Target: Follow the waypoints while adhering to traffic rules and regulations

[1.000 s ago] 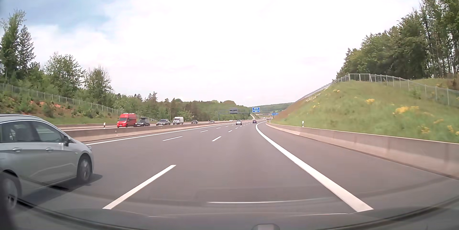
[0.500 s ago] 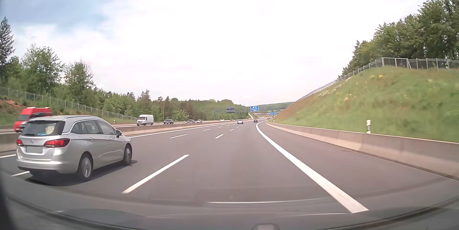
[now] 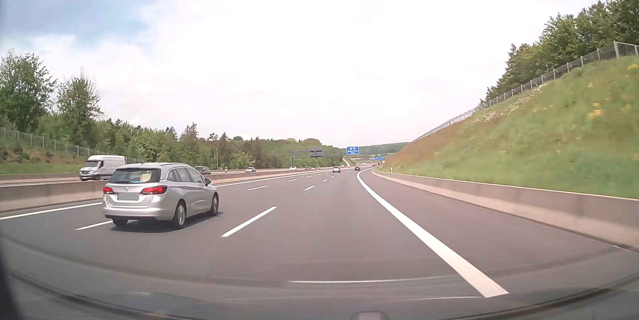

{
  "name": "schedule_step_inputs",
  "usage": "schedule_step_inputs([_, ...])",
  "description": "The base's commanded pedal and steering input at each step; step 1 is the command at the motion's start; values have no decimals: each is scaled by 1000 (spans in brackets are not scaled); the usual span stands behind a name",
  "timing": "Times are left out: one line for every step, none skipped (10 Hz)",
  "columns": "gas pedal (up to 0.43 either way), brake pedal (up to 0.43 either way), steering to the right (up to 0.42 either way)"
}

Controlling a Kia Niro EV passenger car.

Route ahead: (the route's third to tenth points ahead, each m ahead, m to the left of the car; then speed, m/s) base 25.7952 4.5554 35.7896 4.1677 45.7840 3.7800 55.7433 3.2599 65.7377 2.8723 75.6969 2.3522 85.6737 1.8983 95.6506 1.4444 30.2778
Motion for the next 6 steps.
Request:
schedule_step_inputs([0,0,2])
schedule_step_inputs([0,0,2])
schedule_step_inputs([0,0,2])
schedule_step_inputs([0,0,2])
schedule_step_inputs([0,0,2])
schedule_step_inputs([0,0,2])
